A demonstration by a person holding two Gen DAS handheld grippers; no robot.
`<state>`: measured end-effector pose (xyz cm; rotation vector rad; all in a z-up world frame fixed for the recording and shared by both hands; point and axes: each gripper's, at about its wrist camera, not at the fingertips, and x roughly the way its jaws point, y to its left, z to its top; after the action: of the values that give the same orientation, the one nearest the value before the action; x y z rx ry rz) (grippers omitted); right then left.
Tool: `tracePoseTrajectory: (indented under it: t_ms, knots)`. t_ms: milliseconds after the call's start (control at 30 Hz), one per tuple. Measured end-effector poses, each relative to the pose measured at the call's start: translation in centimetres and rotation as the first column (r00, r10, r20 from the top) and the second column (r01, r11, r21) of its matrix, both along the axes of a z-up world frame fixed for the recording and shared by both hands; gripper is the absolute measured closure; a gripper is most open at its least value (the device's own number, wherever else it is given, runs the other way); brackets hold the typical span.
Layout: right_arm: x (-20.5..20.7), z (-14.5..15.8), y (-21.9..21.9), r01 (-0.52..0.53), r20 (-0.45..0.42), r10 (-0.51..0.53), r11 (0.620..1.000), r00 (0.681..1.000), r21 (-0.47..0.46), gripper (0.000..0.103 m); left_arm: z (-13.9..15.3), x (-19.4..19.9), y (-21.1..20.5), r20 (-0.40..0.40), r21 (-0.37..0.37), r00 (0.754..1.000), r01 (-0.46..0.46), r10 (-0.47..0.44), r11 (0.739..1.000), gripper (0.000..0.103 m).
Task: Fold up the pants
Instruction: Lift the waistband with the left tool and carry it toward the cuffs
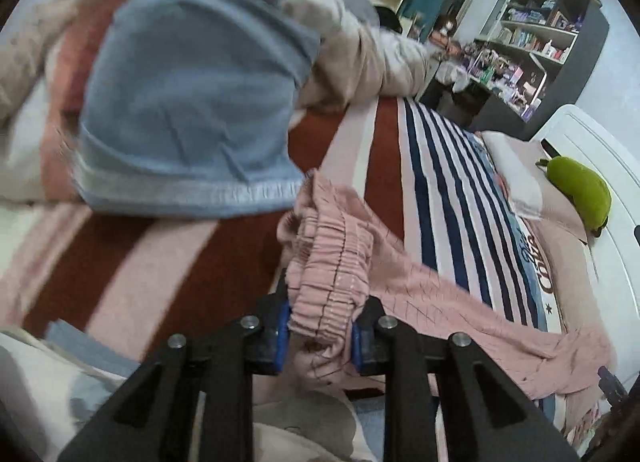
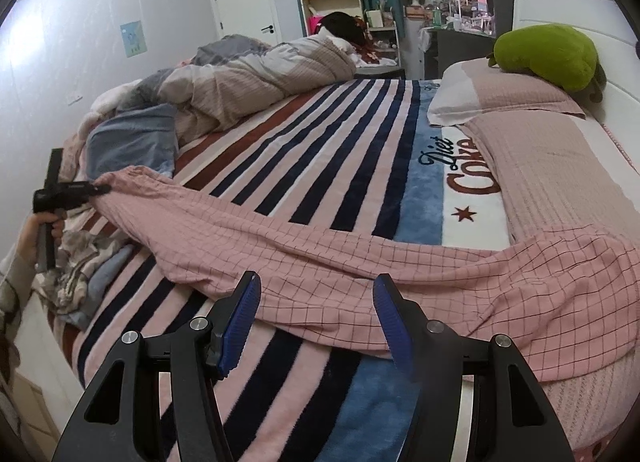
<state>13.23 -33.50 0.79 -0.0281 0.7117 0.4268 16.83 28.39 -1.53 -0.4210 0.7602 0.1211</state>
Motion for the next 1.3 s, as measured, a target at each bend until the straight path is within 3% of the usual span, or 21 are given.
tracePoseTrajectory:
  t_ms: [200, 267, 467, 567, 667, 800, 1000, 1133, 1300]
  knots:
    - [-0.7, 0.4, -0.2, -0.017, 0.009, 0.017, 1.0, 1.0, 0.013, 0.049, 3.3, -2.9, 3.6, 0.044, 0.055, 0.991, -0.125, 0.123, 0.991, 0.084]
    - [-0.7, 0.4, -0.3, -0.021, 0.007, 0.021, 1.0, 1.0, 0.019, 0.049, 3.6, -3.1, 3.9, 0.032, 0.07, 0.993, -0.117, 0.115, 0.991, 0.084]
    - [-0.8, 0.1, -0.9, -0.031, 0.01, 0.03, 0.998, 0.999, 0.049, 0.049, 4.6, -2.1, -1.2, 0.035, 0.104, 0.999, -0.009, 0.006, 0.995, 0.084]
    - [-0.9, -0.2, -1.6, -0.028, 0.009, 0.028, 0.998, 1.0, 0.061, 0.049, 5.7, -1.1, -6.4, 0.065, 0.132, 0.992, 0.103, -0.112, 0.986, 0.084]
    - [-0.9, -0.4, -2.5, -0.018, 0.009, 0.017, 0.997, 1.0, 0.08, 0.049, 6.1, 0.3, -12.8, 0.086, 0.133, 0.964, 0.241, -0.253, 0.961, 0.084]
    - [-1.3, -0.6, -4.1, -0.005, 0.009, 0.004, 0.994, 1.0, 0.109, 0.049, 5.1, 2.1, -21.8, 0.103, 0.107, 0.9, 0.413, -0.424, 0.904, 0.084]
    - [-2.2, -1.2, -6.7, 0.021, 0.006, -0.022, 0.99, 1.0, 0.142, 0.049, 1.6, 3.6, -31.9, 0.069, 0.09, 0.817, 0.566, -0.573, 0.819, 0.084]
    - [-3.0, -2.4, -8.0, 0.035, 0.019, -0.039, 0.982, 0.999, 0.187, 0.045, -1.1, 3.1, -35.2, 0.0, 0.13, 0.792, 0.606, -0.611, 0.785, 0.084]
    - [-3.8, -4.2, -7.5, 0.054, 0.065, -0.065, 0.986, 0.996, 0.155, 0.041, -3.9, 3.2, -36.7, -0.074, 0.086, 0.767, 0.642, -0.637, 0.762, 0.081]
